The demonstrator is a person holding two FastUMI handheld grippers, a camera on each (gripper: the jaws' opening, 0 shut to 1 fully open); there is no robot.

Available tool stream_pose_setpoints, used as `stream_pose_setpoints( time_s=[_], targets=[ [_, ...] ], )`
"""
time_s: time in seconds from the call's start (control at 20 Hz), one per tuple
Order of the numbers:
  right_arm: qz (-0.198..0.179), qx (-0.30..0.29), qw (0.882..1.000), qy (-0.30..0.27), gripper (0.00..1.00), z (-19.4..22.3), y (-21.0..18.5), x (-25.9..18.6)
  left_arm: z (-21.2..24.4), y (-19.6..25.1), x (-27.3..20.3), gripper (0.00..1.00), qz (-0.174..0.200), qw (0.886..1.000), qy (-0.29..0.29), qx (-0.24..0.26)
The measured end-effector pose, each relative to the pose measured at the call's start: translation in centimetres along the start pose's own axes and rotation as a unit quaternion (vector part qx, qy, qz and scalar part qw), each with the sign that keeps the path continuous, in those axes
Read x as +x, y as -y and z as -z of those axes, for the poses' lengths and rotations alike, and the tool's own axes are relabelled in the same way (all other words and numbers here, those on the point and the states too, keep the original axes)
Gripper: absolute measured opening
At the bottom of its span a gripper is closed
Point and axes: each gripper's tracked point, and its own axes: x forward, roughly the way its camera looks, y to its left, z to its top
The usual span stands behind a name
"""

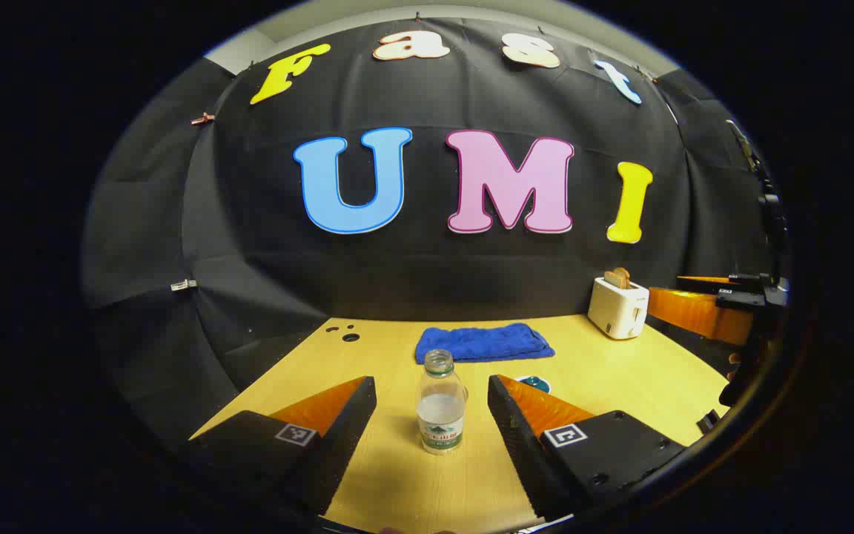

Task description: Open the teacup lid with one hand, grasp the water bottle and pour water into the teacup with the other hand; after pouring, place the water bottle on the coaster and then close the teacup lid.

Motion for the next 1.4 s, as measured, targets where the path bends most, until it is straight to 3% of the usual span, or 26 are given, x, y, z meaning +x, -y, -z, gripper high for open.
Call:
stream_pose_setpoints(
  time_s=[0.75,1.0,1.4],
  targets=[
    [-0.057,-0.008,0.998,-0.022,0.98,3.0,-2.7,4.4,2.8,1.0,1.5,0.96,-0.004,0.999,-0.032,-0.024],
    [-0.063,-0.016,0.997,-0.038,0.98,5.3,-3.5,7.0,4.2,0.3,2.2,0.96,-0.017,0.998,-0.045,-0.031],
    [-0.054,-0.016,0.997,-0.048,0.98,11.2,-3.9,13.3,10.1,-2.0,4.5,0.96,-0.024,0.996,-0.076,-0.031]
  ],
)
